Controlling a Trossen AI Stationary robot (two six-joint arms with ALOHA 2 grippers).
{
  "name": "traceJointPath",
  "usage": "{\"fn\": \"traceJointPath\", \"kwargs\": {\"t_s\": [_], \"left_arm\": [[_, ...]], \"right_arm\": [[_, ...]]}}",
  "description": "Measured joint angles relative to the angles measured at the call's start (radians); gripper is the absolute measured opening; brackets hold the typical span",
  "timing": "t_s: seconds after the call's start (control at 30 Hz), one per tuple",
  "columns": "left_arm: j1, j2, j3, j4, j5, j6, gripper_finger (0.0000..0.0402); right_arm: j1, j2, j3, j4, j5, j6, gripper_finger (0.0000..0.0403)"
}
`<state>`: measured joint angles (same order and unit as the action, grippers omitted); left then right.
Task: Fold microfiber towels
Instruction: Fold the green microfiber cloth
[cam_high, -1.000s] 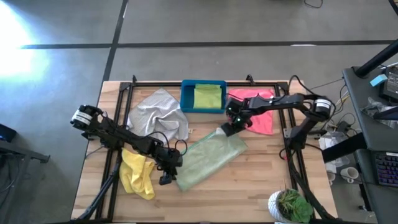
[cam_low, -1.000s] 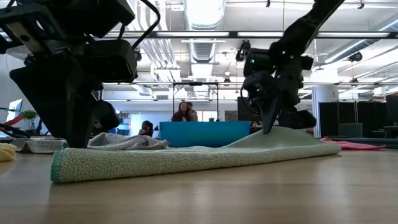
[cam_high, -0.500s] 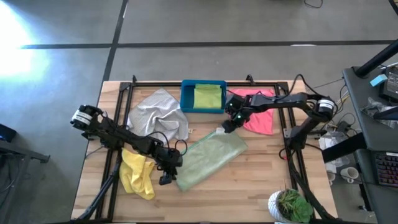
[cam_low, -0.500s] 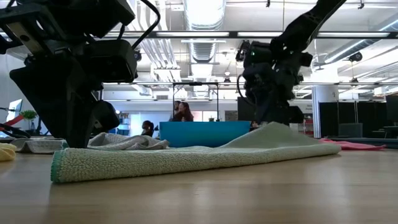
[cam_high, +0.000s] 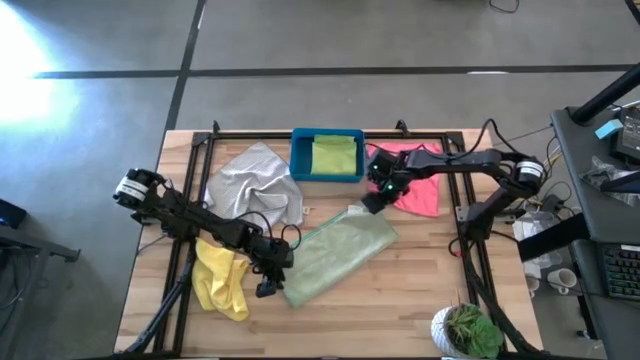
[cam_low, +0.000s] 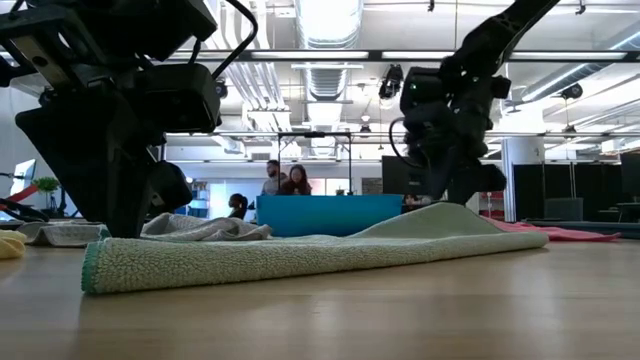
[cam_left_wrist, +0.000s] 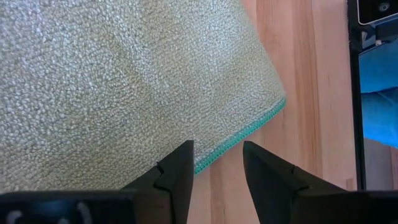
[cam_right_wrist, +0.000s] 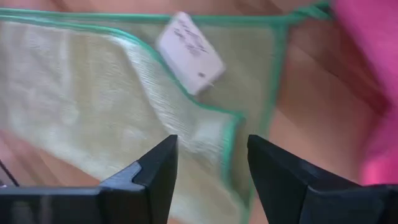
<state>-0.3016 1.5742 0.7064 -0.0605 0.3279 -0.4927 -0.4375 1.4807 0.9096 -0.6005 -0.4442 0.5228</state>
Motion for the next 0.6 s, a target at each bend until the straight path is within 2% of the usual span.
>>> {"fn": "traceJointPath", "kwargs": {"t_s": [0.13,0.37,0.6], "left_arm": [[0.000,0.000,0.000,0.000,0.000,0.000,0.0123],[0.000,0.000,0.000,0.001,-0.015,0.001,0.0123],[0.000,0.000,0.000,0.001,-0.020,0.001,0.0123]], "right_arm": [[-0.009,0.007,0.000,-0.005,-0.010,0.036,0.0182],[-0.012,0.061,0.000,0.018,-0.132,0.106,0.0172],[-0.018,0.110,0.000,0.172,-0.171,0.164,0.0155]]}}
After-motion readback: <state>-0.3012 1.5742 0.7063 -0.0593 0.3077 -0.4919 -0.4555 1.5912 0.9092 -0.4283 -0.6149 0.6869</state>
